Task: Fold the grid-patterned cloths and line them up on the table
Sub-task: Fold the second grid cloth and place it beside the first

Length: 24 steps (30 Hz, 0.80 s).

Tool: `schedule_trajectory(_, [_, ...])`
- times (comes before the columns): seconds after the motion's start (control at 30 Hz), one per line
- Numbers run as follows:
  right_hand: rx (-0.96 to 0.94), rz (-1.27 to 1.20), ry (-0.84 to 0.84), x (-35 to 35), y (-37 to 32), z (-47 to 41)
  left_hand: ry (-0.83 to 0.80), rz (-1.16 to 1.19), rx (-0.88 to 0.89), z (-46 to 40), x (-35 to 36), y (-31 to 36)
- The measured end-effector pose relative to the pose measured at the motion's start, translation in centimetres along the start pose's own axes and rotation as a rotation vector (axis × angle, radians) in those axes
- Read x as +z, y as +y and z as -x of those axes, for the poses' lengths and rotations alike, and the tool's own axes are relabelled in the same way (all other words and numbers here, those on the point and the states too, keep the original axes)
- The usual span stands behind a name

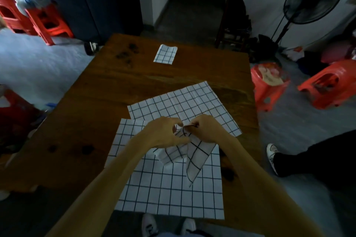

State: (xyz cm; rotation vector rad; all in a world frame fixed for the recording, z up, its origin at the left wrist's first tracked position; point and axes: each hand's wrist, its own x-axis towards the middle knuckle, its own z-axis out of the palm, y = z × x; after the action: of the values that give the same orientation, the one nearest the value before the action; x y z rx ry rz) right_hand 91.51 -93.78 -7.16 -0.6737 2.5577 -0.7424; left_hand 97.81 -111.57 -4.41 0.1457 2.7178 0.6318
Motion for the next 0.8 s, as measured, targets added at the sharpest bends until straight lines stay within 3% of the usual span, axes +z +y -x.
schedule_trajectory(0.13, [-0.014,-0.016,-0.157,0.9,0.9,-0.1,-0.016,-0.015,0.001,-0.8,2.0,-1.9])
schedule_trajectory(0.3, [0.115,0.055,-0.361,1.1,2.7,-0.2,-0.217,0.230,-0.071,-2.0,3.4,-6.2])
schedule_trajectory(0.4, [0.194,0.201,-0.233,3.4,4.4,-1.4,-0.190,0.108,-0.176,-3.5,5.8,-8.0])
schedule_trajectory(0.5, [0.245,0.417,-0.112,7.9,6.3,-1.8,-0.005,-0.203,-0.252,-3.9,9.8,-7.8])
schedule_trajectory(0.6, [0.195,0.438,-0.028,12.5,6.7,-0.6,0.143,-0.144,-0.248,-2.9,14.2,-6.3])
schedule_trajectory(0.8, [0.080,0.319,-0.014,17.7,7.9,1.2,0.002,-0.137,-0.203,-2.2,19.8,-4.5])
